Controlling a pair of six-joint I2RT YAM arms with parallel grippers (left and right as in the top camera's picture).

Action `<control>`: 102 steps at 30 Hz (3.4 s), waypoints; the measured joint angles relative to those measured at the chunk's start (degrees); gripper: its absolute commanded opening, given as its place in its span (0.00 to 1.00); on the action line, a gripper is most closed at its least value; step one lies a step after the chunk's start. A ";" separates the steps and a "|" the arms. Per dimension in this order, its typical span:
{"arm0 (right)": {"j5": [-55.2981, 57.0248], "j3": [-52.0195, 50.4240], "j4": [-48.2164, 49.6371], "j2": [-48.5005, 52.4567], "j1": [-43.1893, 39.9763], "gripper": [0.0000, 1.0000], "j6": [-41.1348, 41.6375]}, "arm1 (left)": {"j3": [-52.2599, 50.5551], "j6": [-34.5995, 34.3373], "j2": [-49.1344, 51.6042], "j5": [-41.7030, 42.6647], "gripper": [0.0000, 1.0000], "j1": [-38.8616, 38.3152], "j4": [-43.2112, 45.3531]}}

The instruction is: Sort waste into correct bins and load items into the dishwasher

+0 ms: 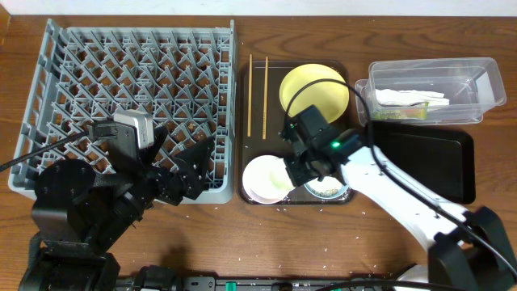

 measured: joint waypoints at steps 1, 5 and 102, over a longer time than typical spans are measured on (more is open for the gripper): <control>-2.05 0.22 -0.11 -1.97 -1.44 0.01 -0.09 | 0.00 0.02 0.02 -0.09 0.94 0.00 0.13; -10.36 2.78 1.77 -9.62 -9.49 0.01 -1.03 | 0.00 -0.74 1.57 -1.25 0.93 0.00 0.35; 0.85 5.70 -9.27 -5.70 -5.51 0.53 5.66 | -2.47 2.21 22.99 -1.97 0.93 12.09 -14.40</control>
